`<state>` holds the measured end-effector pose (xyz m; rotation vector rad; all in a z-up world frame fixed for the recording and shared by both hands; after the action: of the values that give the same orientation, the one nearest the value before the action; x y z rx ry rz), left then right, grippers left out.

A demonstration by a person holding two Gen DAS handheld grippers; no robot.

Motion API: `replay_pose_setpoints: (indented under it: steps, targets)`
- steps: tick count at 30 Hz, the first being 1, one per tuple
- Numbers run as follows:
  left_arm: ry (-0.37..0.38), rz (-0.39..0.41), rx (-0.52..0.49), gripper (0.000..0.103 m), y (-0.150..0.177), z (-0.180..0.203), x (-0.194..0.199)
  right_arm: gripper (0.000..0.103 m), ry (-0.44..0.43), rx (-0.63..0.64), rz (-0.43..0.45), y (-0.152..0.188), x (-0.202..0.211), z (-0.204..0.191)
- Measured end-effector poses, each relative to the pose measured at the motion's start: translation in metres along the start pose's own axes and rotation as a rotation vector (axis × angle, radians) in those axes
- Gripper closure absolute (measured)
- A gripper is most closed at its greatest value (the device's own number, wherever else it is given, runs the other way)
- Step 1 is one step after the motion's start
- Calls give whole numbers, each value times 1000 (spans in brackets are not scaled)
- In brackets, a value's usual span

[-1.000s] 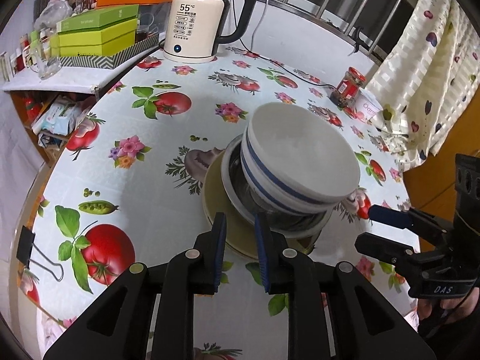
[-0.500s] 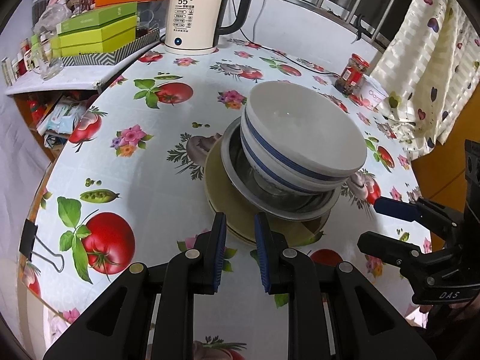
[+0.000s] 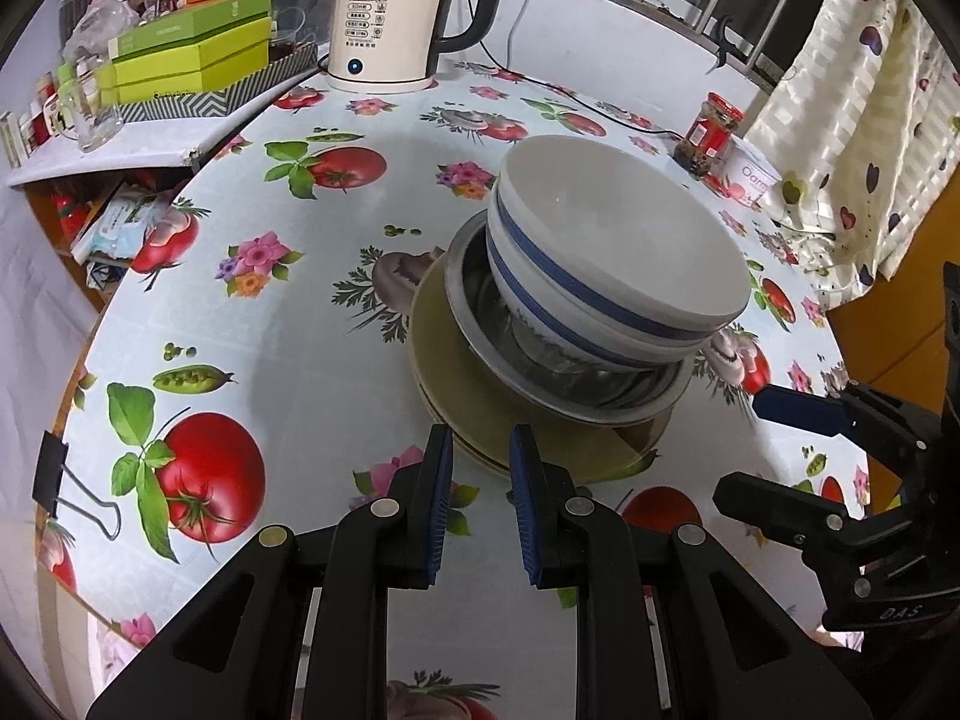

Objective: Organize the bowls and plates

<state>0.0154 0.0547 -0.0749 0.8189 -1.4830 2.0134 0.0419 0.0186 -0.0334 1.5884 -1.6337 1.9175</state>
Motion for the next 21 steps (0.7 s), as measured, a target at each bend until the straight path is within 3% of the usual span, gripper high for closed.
replay_pose_setpoints:
  steps: [21]
  targets:
    - [-40, -13, -64, 83, 6, 2, -7, 29, 59, 18, -29, 4, -10, 4]
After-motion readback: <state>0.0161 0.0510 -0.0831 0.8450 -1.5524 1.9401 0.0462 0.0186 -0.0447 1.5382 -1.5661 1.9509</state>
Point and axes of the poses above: each gripper's, at about its wrist camera, not at the fingertips, and x roughly against the way its jaws point, z to its right, y to its underside, the point moved 8 cm from there along -x, roughly the way its jaws point, and after that the axes turned 11 degrees about z, right-handed, at the moved point
